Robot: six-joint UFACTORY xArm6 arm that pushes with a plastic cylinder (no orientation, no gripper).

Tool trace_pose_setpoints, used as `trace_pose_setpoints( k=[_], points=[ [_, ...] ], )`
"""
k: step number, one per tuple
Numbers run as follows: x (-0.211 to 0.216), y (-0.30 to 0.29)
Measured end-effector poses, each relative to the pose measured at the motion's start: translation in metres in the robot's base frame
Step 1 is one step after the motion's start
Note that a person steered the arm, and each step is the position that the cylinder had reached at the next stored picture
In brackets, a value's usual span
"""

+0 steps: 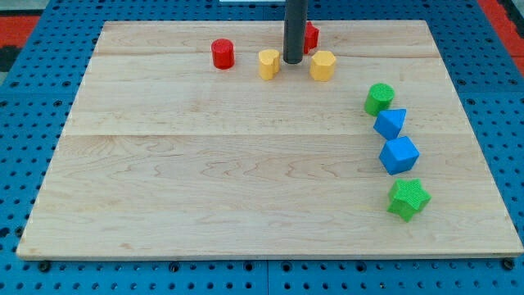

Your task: Push the yellow hexagon closer to the green circle

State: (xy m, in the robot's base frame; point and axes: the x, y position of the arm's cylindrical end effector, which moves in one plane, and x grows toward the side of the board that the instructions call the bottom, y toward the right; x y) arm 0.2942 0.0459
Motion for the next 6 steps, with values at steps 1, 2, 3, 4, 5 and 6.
trace_pose_setpoints(
  k=[1,2,3,4,5,6],
  points=[
    [0.022,0.013],
    [0.023,0.050],
    [-0.009,0.032],
    [-0.012,0.058],
    [0.009,0.104],
    [0.011,0.106]
  ],
)
